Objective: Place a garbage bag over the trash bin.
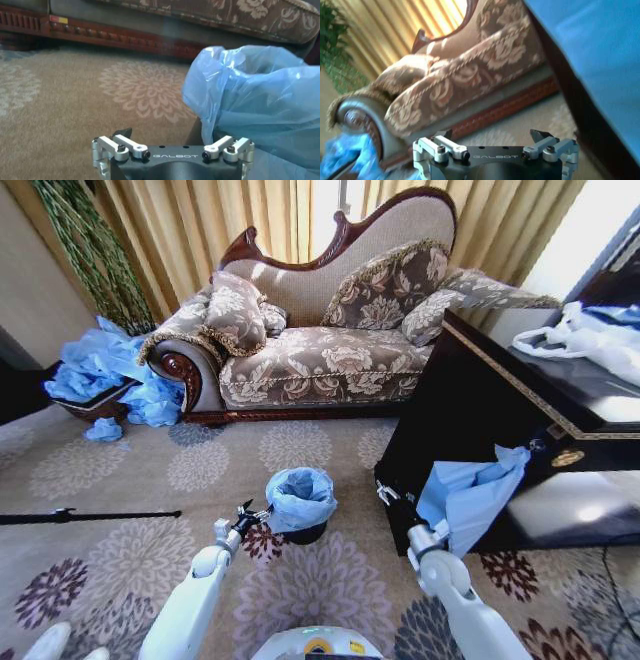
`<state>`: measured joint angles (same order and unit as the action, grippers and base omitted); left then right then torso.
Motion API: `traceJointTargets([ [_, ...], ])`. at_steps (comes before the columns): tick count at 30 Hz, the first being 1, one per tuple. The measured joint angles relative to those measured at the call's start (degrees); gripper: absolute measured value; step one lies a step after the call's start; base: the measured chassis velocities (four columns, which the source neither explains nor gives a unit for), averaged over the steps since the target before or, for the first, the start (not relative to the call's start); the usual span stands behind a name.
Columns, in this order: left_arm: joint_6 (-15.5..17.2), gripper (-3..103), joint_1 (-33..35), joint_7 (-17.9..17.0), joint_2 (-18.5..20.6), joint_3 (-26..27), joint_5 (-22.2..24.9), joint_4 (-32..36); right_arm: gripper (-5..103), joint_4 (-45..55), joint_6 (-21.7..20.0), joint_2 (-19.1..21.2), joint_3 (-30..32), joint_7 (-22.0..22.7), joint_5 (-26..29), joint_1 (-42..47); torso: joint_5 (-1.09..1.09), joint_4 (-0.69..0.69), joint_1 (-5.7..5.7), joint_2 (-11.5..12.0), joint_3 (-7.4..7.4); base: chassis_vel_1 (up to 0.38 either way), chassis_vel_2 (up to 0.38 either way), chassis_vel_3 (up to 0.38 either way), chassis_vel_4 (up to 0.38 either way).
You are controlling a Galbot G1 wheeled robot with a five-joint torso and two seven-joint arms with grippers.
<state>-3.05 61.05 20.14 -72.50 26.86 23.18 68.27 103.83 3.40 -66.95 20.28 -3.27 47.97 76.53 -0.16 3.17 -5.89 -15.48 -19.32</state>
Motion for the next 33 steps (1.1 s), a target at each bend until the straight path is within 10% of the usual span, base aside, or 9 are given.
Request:
traceJointTargets([
  [15,-0.65,100,-1.36,0.16,0.64,-1.24,0.15,-3.89,100,0.05,0.39,-5.91,-1.88,-0.77,-6.65,1.65,0.00,-0.02,0.00,0.00,0.00,0.000,0.000,0.000,0.000],
  [33,-0.14,100,3.18,3.06,2.73,1.64,3.70,9.66,100,3.50,0.88,-6.82,-1.14,-2.32,-8.32,4.76,0.01,-0.02,0.00,0.00,0.00,0.000,0.000,0.000,0.000],
])
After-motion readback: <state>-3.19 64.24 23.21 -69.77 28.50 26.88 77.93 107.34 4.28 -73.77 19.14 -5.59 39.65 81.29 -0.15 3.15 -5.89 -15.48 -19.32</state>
